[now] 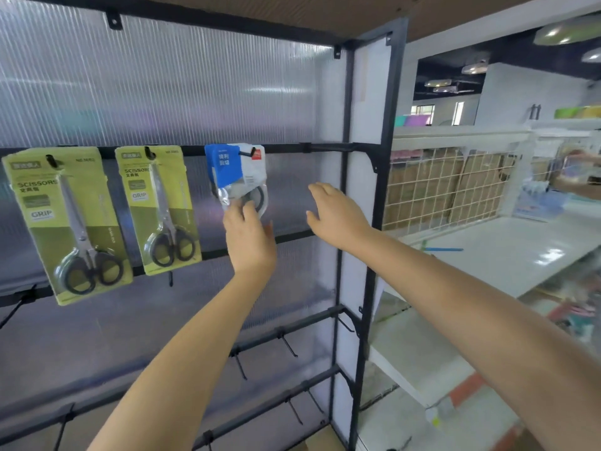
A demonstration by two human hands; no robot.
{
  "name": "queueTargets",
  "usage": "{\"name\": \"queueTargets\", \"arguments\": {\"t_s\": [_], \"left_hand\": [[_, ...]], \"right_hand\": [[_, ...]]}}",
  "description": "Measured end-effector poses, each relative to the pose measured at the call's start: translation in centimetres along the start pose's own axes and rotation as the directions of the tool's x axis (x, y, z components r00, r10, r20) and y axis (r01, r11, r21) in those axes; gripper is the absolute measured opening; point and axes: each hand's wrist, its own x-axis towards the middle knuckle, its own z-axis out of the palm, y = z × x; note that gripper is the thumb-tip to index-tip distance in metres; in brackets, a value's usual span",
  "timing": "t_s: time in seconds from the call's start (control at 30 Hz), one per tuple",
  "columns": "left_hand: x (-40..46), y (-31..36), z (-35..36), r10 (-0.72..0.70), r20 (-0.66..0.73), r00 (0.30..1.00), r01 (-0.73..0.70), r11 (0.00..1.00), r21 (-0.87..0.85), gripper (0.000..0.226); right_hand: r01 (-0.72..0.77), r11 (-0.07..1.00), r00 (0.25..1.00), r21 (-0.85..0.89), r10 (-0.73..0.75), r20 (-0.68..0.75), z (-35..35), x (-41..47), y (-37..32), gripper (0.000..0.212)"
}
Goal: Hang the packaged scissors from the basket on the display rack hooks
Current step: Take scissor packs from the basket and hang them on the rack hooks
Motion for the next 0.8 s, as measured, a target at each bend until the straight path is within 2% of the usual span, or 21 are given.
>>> {"name": "queueTargets", "arguments": {"t_s": [0.1,0.23,0.43,0.53,0.63,0.8], "left_hand": [[-2.2,2.7,0.6,0.153,0.155,0.976,-0.153,0.988,-0.012,0.033],[-6.3,7.5,2.0,0.283,0.316,0.906,-0.279,0.959,-0.058,0.043],[-15.8,14.8,6.4,0.393,0.513,0.763,-0.324,0.919,-0.223,0.049],[-22.3,18.0,8.8,0.432,0.641,0.634,-0.313,0.902,-0.298,0.050],[-29.1,20.1,10.5,0.506,0.715,0.482,-0.335,0.861,-0.383,0.045],[-39.6,20.3,11.4,0.537,0.817,0.210,-0.284,0.833,-0.475,0.041]], "right_hand": [[-0.086,0.996,0.996,0.027,0.086,-0.004,-0.8,-3.4,1.9,0.048],[-0.245,0.966,0.970,0.083,0.245,0.008,-2.2,-9.1,5.4,0.043],[-0.501,0.854,0.863,0.140,0.505,0.013,-3.6,-20.3,11.5,0.043],[-0.629,0.770,0.777,0.107,0.628,0.044,-3.8,-27.8,14.2,0.046],[-0.745,0.663,0.667,0.078,0.739,0.096,-3.0,-36.1,16.3,0.038],[-0.901,0.428,0.435,0.078,0.882,0.181,-0.4,-48.5,16.9,0.033]]}}
